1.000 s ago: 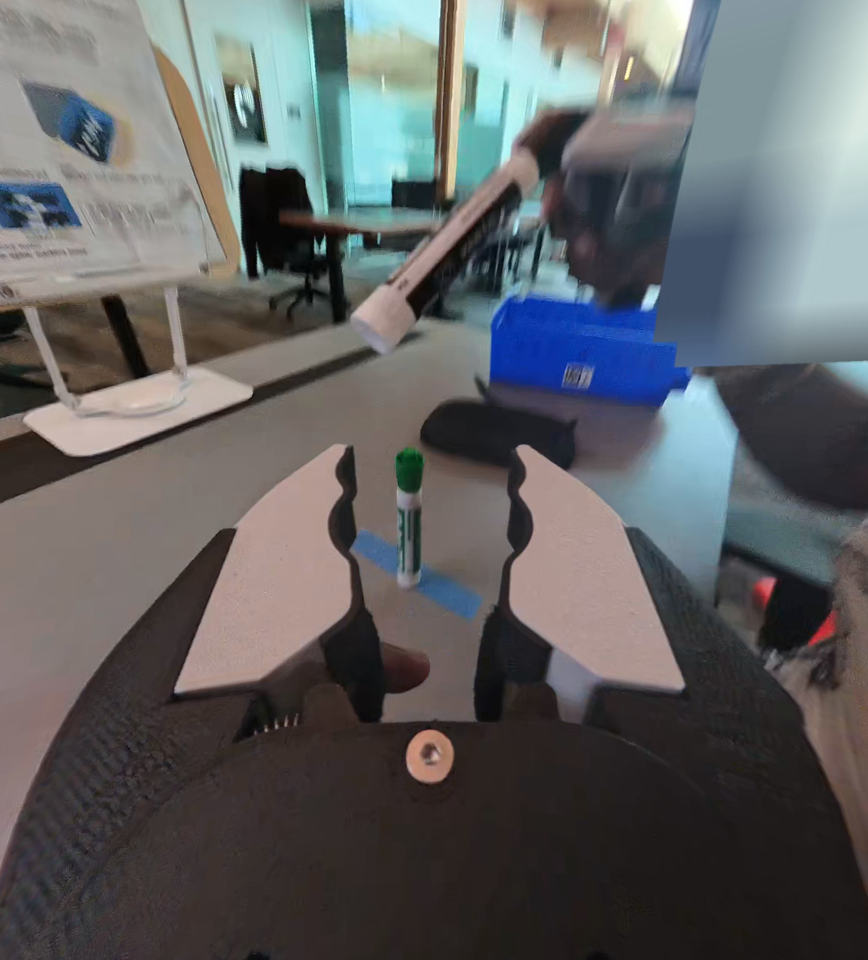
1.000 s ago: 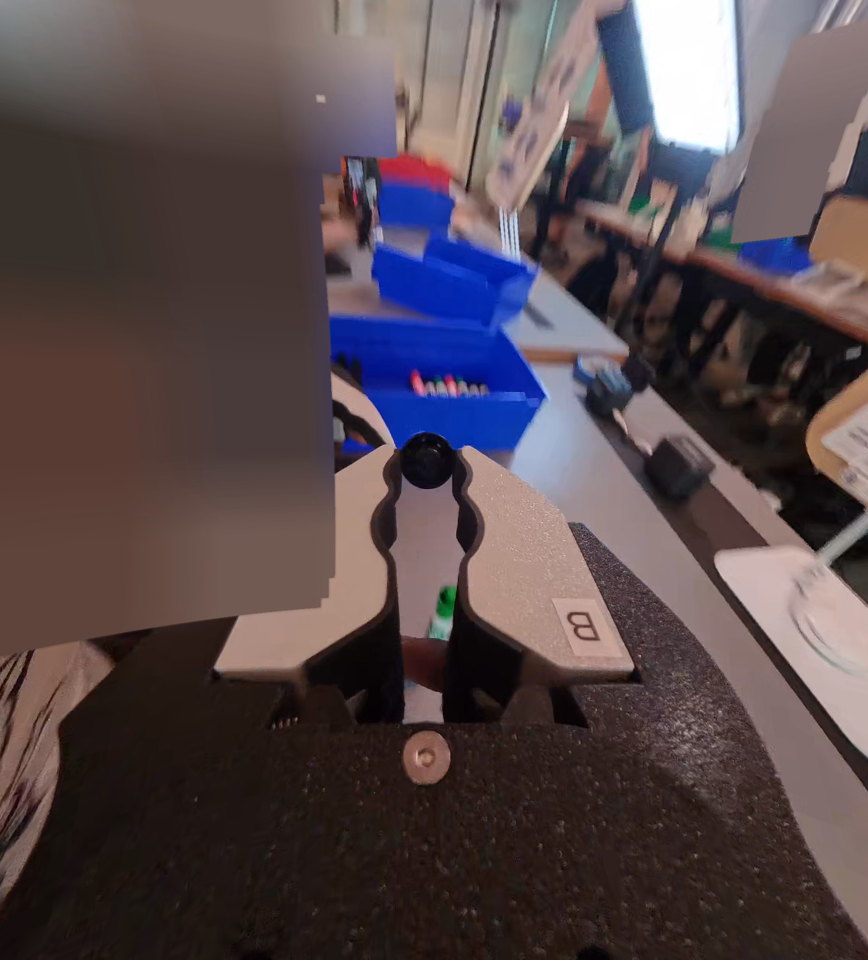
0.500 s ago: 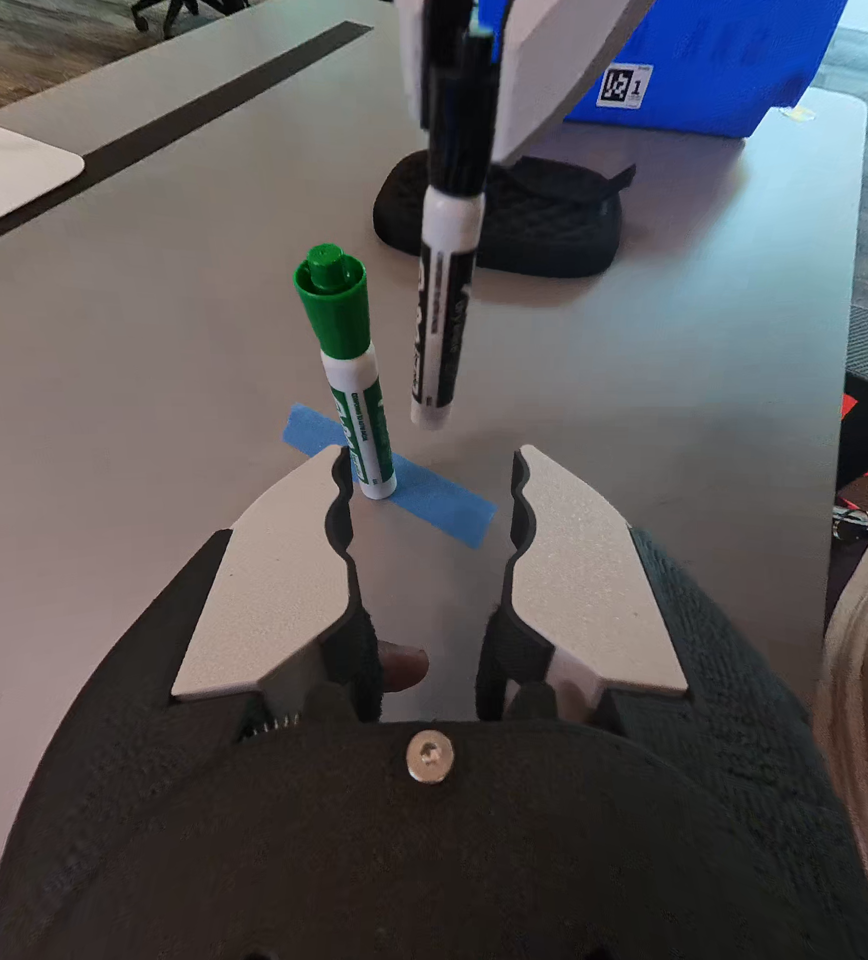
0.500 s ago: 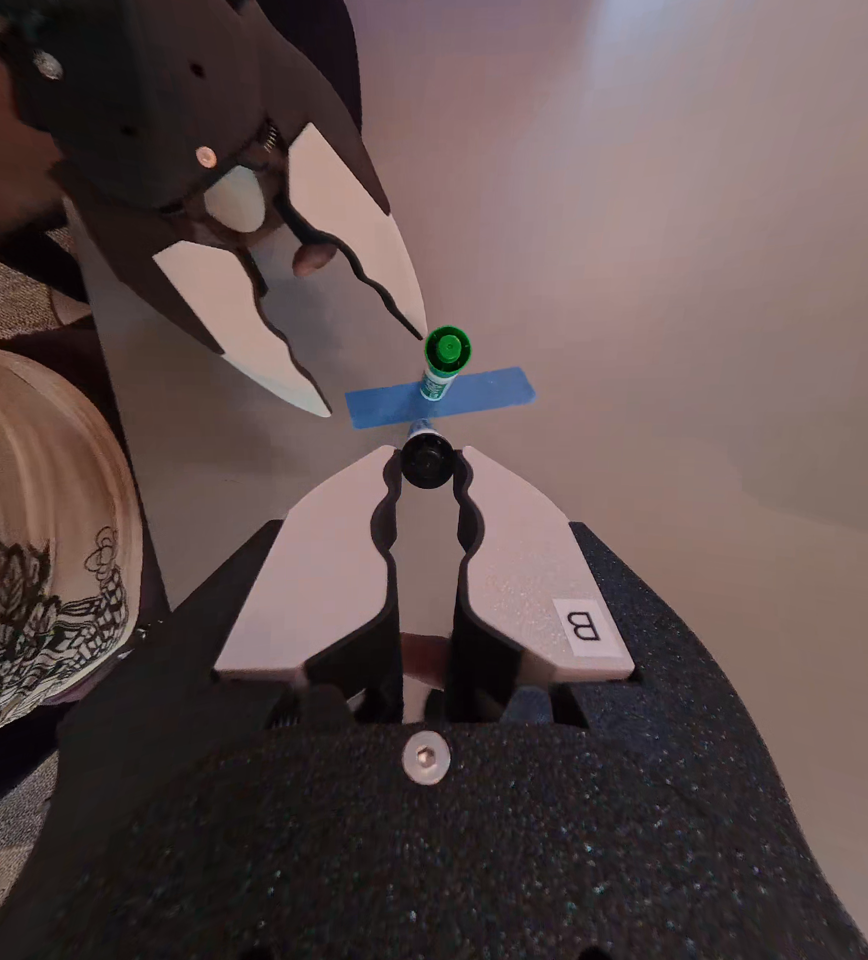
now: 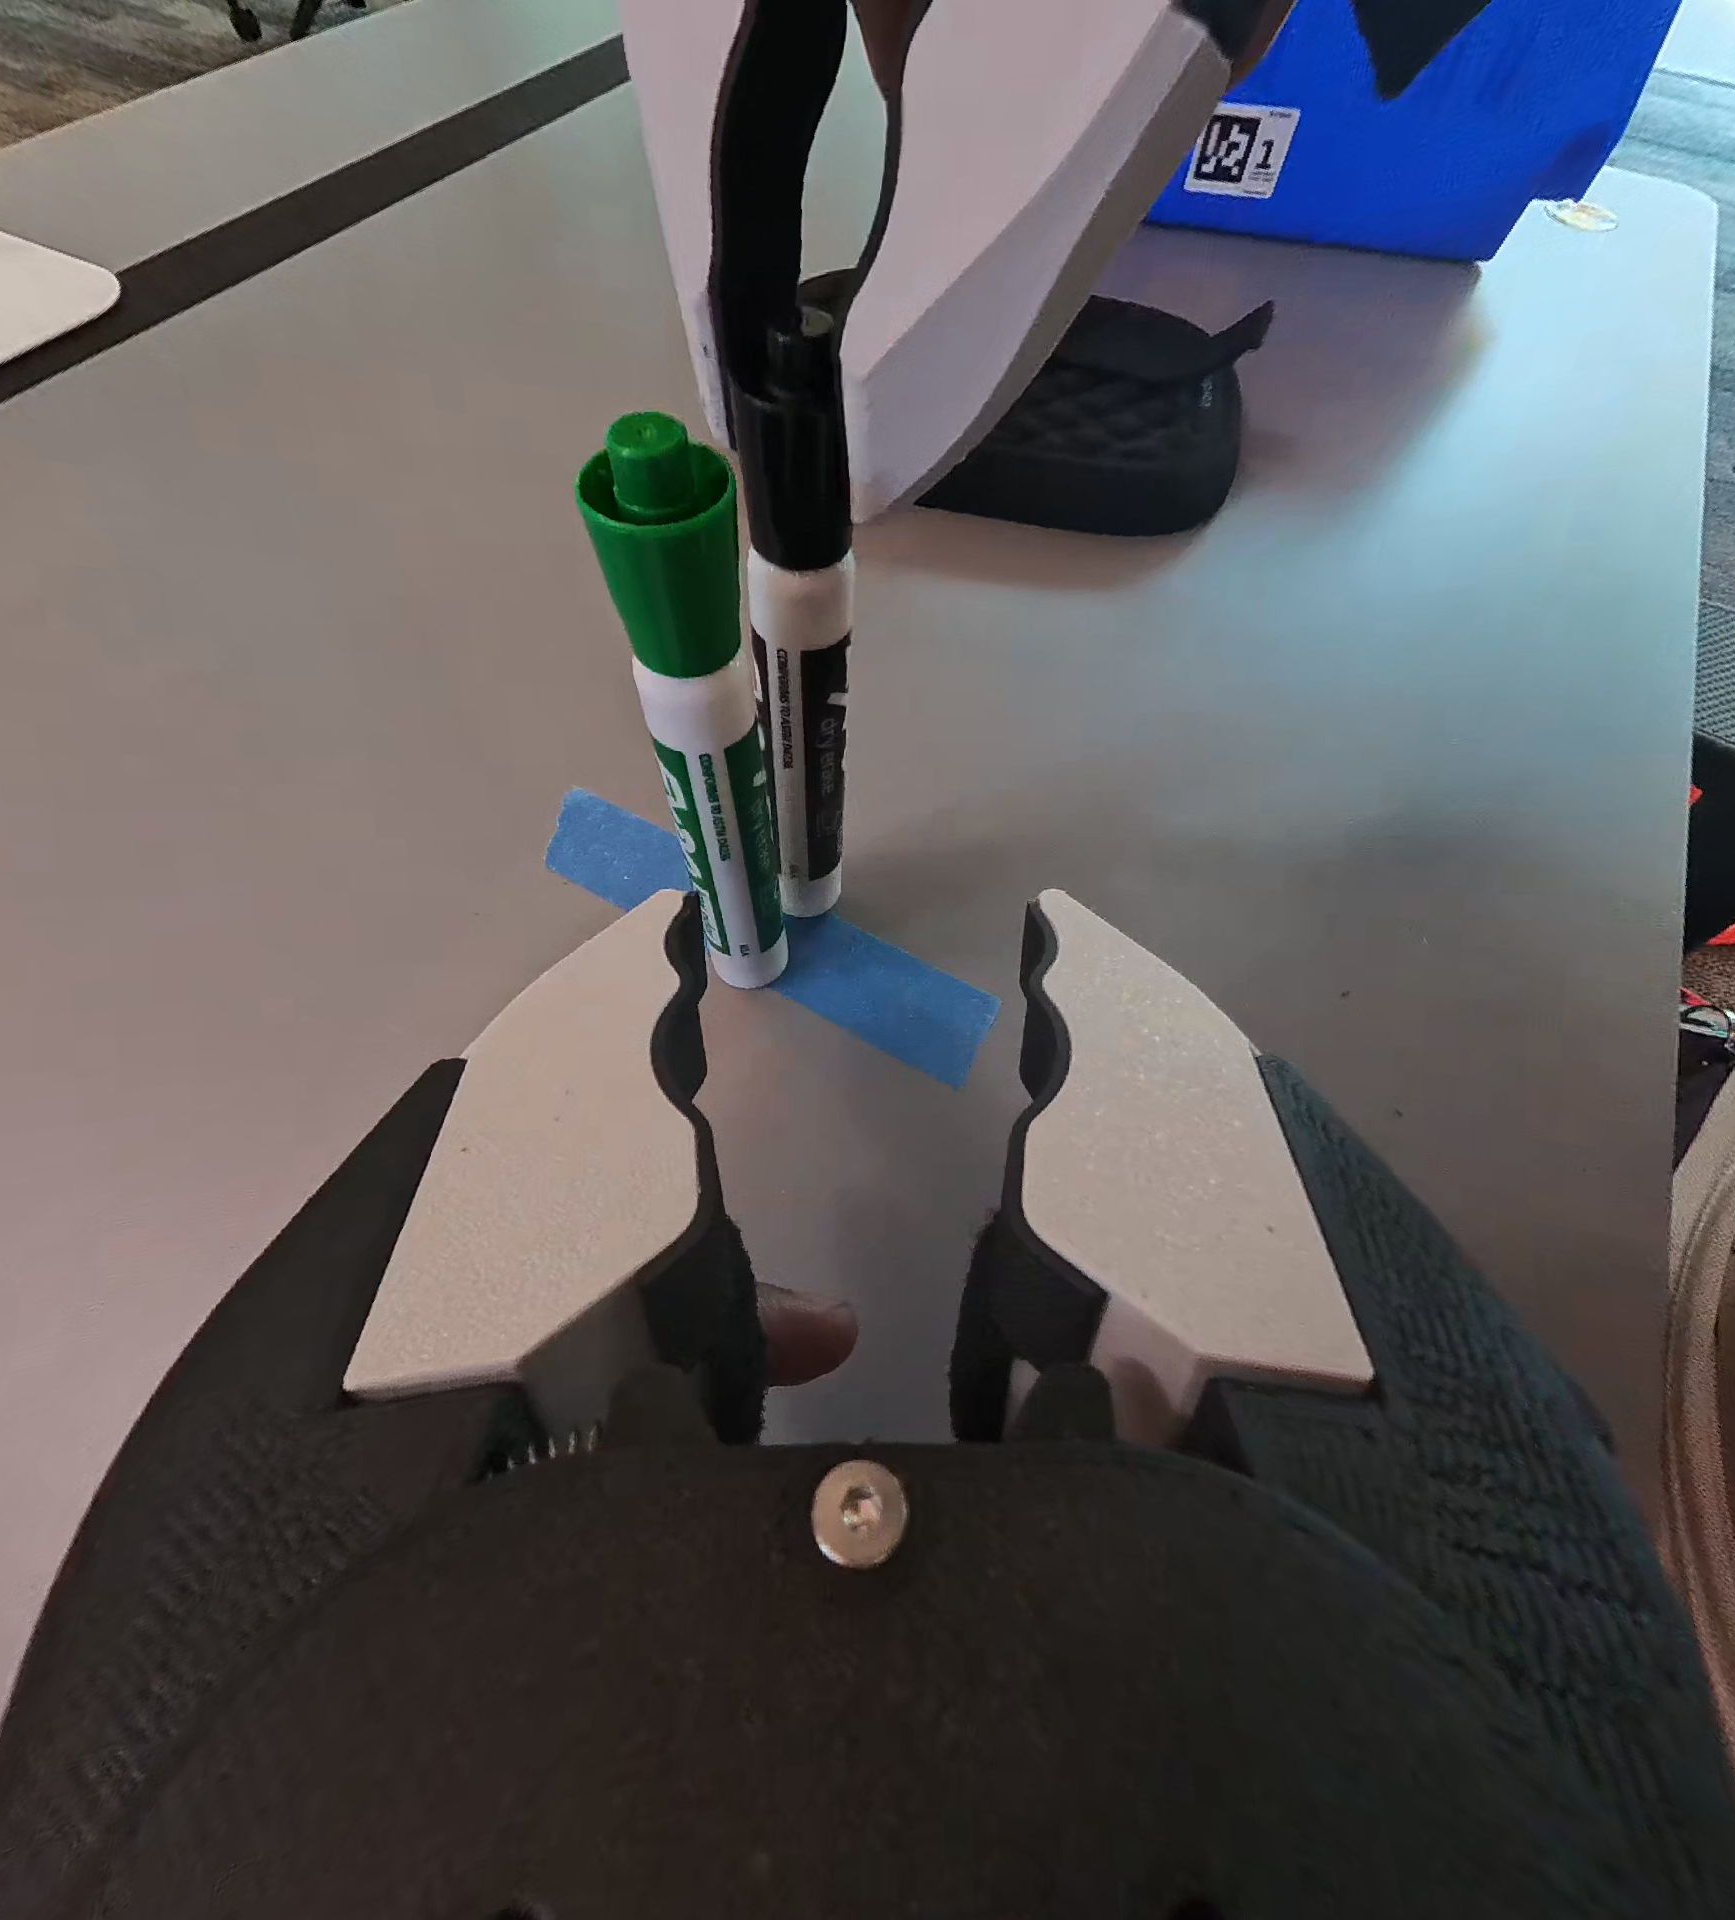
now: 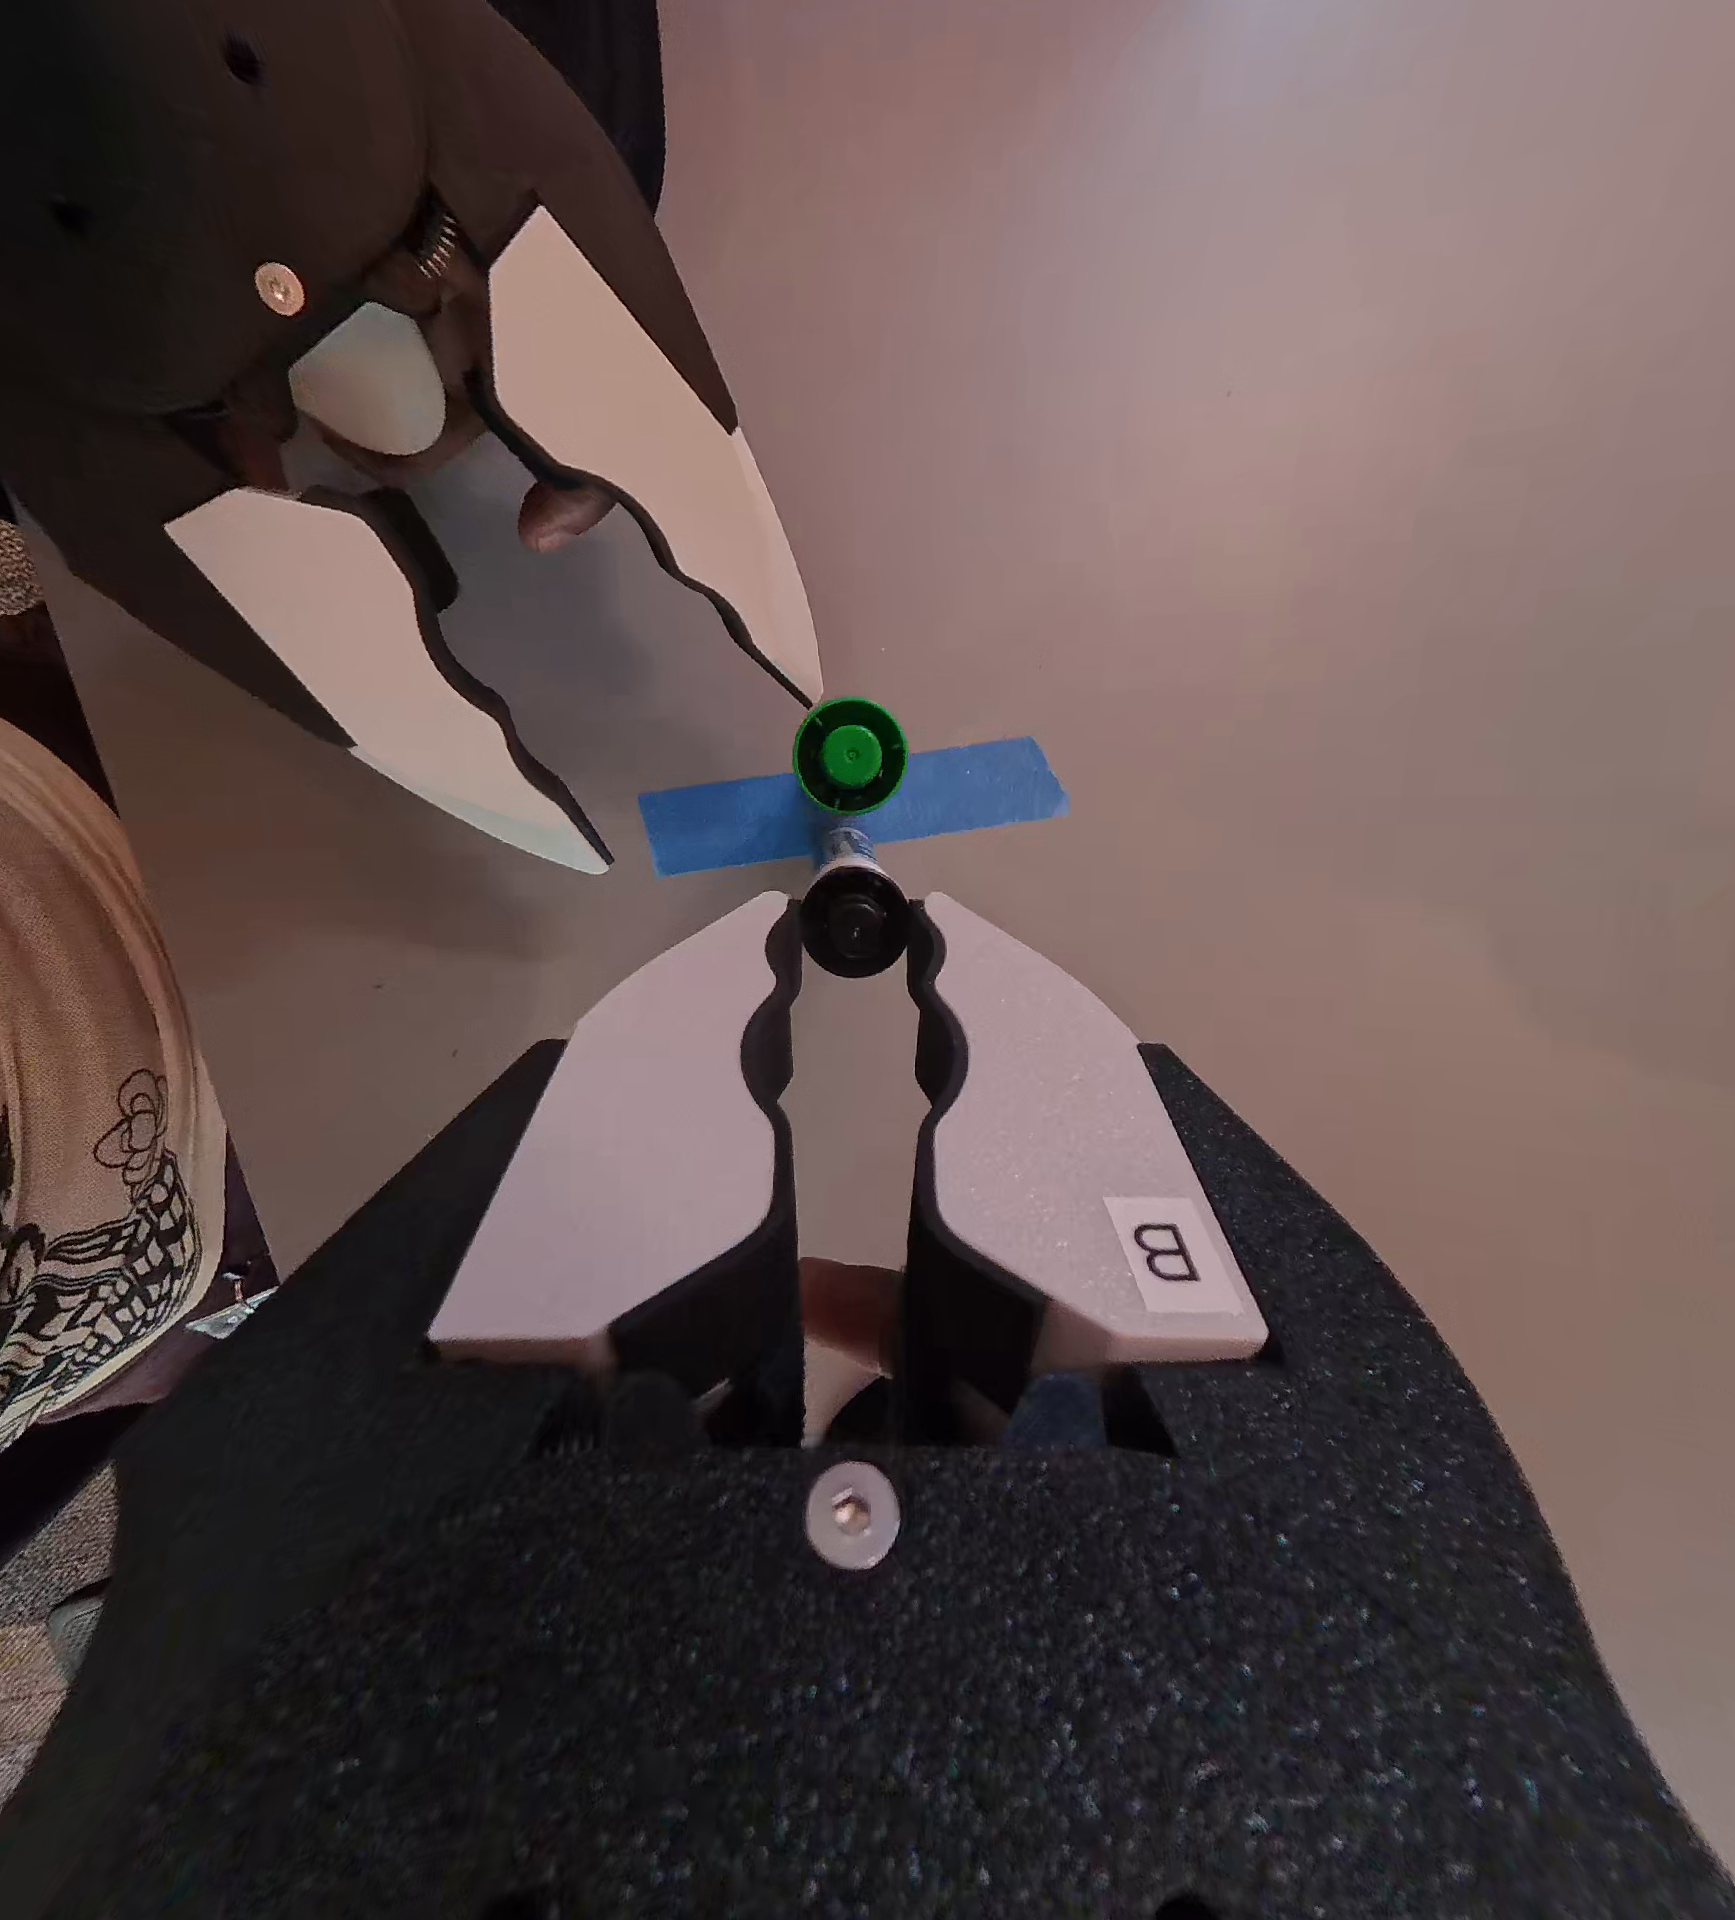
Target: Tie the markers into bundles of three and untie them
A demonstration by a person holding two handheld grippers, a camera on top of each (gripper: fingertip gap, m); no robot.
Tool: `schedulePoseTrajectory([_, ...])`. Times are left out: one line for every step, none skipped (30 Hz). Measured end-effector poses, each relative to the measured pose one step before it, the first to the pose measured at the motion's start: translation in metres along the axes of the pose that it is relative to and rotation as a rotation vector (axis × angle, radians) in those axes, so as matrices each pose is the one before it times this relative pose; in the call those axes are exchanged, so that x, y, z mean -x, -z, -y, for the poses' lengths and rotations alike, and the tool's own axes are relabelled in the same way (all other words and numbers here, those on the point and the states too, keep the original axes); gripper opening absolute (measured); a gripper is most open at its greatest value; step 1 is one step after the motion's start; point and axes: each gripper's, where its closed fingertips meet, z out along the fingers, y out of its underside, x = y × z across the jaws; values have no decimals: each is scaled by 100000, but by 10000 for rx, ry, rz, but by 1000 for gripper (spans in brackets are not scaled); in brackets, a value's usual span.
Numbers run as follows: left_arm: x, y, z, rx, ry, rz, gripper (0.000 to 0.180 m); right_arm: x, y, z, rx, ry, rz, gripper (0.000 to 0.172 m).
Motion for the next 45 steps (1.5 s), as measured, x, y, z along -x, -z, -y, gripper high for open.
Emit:
schedulePoseTrajectory([-9,16,21,-33,7,-7,59,-35,-35,-9,40,-5,-9,19])
schedulePoseTrajectory([-9,8,25,-32,3,-12,59,10,-35,-10,33,10,20,19])
schedulePoseTrajectory([-6,-11,4,-22,0,-17,59,23,-44,54,4,6,19,19])
schedulePoseTrajectory([11,-11,-30,3,3,-15,59,-34,-32,53,9,0,-17,19])
schedulePoseTrajectory([34,-11,-40,15,7,2,59,-16,-28,47,16,2,-19,19])
schedulePoseTrajectory([47,0,-27,6,8,8,59,27,-22,37,22,7,6,19])
schedulePoseTrajectory([16,2,-9,-3,10,-4,59,30,-20,56,8,16,3,19])
schedulePoseTrajectory([-9,-7,5,-13,11,-15,59,-18,-12,34,9,-6,-20,19])
schedulePoseTrajectory([-16,-17,-10,-3,12,-17,59,25,-5,40,2,-1,12,19])
schedulePoseTrajectory([-13,-16,-26,14,7,-12,59,35,-10,44,-15,-2,28,19])
schedulePoseTrajectory([6,-40,-25,14,8,4,59,-44,-12,42,-17,-29,-13,19])
schedulePoseTrajectory([-18,-54,3,4,-1,-14,58,-94,-3,22,-12,-20,-44,19])
schedulePoseTrajectory([-48,-54,9,-3,-8,-31,58,-49,-1,21,-9,-9,-21,19])
schedulePoseTrajectory([-33,-53,-12,6,-8,-20,58,-16,-2,25,-10,-11,-14,19])
schedulePoseTrajectory([15,-43,-30,21,-4,2,58,-24,-3,9,1,0,-32,19])
schedulePoseTrajectory([6,-21,-31,22,-12,-4,58,13,-4,16,-5,23,-18,19])
schedulePoseTrajectory([3,-7,2,2,-15,-9,58,14,0,25,-8,4,0,19])
schedulePoseTrajectory([5,-8,10,-5,-5,-9,58,24,-3,25,-6,-41,21,19])
schedulePoseTrajectory([28,1,2,-1,8,2,58,18,6,4,4,-41,40,19])
schedulePoseTrajectory([14,-3,5,-2,9,-1,58,-6,-2,2,11,-16,22,19])
schedulePoseTrajectory([15,1,15,-3,5,-2,58,-32,8,4,14,-21,11,19])
schedulePoseTrajectory([3,-7,3,1,-2,-1,58,-5,-4,7,7,-29,16,19])
schedulePoseTrajectory([4,-8,0,5,-8,3,58,53,7,10,1,-9,40,19])
schedulePoseTrajectory([9,-12,8,-1,-6,8,58,98,-6,-4,12,2,57,20])
schedulePoseTrajectory([9,-13,0,-4,2,-2,58,77,2,-18,27,-20,50,22])
schedulePoseTrajectory([8,-32,-2,-2,11,-4,58,19,-8,-20,34,-31,13,24])
schedulePoseTrajectory([-5,-30,7,-1,6,-9,58,4,-8,-22,31,-18,15,24])
schedulePoseTrajectory([-3,-15,7,2,1,-7,58,-8,9,-38,25,-16,2,25])
schedulePoseTrajectory([-3,-22,-12,14,-5,-6,58,-67,25,-28,22,-25,-31,27])
schedulePoseTrajectory([2,7,0,8,-13,2,58,-32,49,-15,2,-16,-11,28])
schedulePoseTrajectory([-1,0,30,-9,-17,-2,58,31,57,31,-33,0,32,29])
schedulePoseTrajectory([-3,15,18,-4,-9,-4,58,45,57,31,-35,-9,28,29])
schedulePoseTrajectory([17,0,12,0,0,4,58,13,64,-2,-9,-3,0,30])
schedulePoseTrajectory([20,19,37,-14,2,6,58,39,60,-13,-4,22,6,32])
schedulePoseTrajectory([18,22,43,-22,6,9,58,47,68,9,-29,14,17,34])
schedulePoseTrajectory([50,34,50,-12,18,31,58,59,117,36,-53,-15,33,37])
schedulePoseTrajectory([55,77,54,-5,28,50,58,56,175,65,-98,-33,28,42])
schedulePoseTrajectory([68,148,55,14,58,88,59,6,305,145,-188,-59,-14,48])
schedulePoseTrajectory([104,287,105,24,93,162,59,-20,473,247,-322,-87,-50,53])
schedulePoseTrajectory([67,473,176,-8,70,174,59,20,661,420,-517,-101,-46,60])
schedulePoseTrajectory([69,712,260,-83,80,210,59,58,826,574,-722,-144,-43,64])
schedulePoseTrajectory([75,1018,362,-157,113,223,59,162,923,630,-843,-187,4,67])
schedulePoseTrajectory([21,1315,508,-231,164,184,59,231,967,627,-912,-203,24,70])
schedulePoseTrajectory([58,1598,599,-259,213,164,59,206,995,519,-899,-233,-10,71])
schedulePoseTrajectory([135,1894,581,-168,162,147,58,214,976,341,-819,-249,-4,71])
